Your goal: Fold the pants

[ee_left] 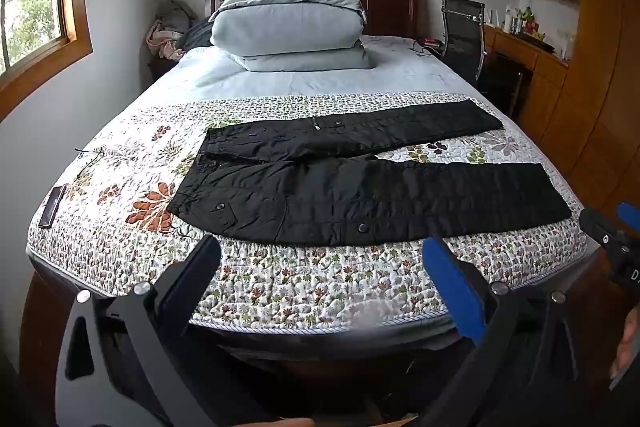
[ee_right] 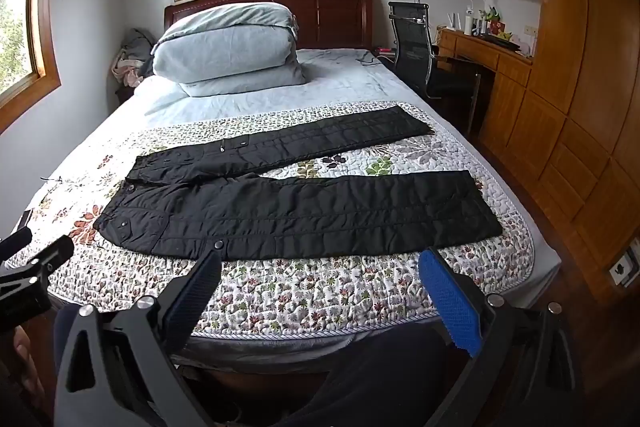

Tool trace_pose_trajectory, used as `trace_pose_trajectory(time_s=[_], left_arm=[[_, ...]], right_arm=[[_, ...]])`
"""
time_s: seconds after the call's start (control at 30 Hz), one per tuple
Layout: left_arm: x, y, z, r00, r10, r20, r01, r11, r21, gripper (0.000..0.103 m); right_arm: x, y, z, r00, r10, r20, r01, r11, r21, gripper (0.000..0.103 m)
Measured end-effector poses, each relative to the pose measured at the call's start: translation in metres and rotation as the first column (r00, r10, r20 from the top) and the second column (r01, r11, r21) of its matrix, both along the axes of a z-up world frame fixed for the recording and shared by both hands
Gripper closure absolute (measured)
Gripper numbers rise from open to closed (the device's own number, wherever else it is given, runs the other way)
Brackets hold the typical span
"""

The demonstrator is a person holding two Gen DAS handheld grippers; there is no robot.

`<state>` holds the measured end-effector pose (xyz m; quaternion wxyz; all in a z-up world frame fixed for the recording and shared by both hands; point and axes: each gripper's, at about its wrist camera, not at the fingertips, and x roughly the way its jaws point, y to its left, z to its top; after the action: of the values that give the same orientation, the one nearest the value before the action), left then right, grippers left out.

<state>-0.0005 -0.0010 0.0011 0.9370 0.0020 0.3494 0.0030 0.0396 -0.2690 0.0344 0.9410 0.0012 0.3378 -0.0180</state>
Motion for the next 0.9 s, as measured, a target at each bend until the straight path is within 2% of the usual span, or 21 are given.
trace_pose_trajectory(time_s=[0.9], left_arm=[[-0.0004, 0.0012, 0.0009, 1.000, 0.001, 0.004, -0.001, 1.000, 0.005, 0.003]], right_arm=[[0.0002, -0.0031, 0.0030, 1.000, 0.000, -0.001, 0.000, 1.000, -0.001, 0.003]])
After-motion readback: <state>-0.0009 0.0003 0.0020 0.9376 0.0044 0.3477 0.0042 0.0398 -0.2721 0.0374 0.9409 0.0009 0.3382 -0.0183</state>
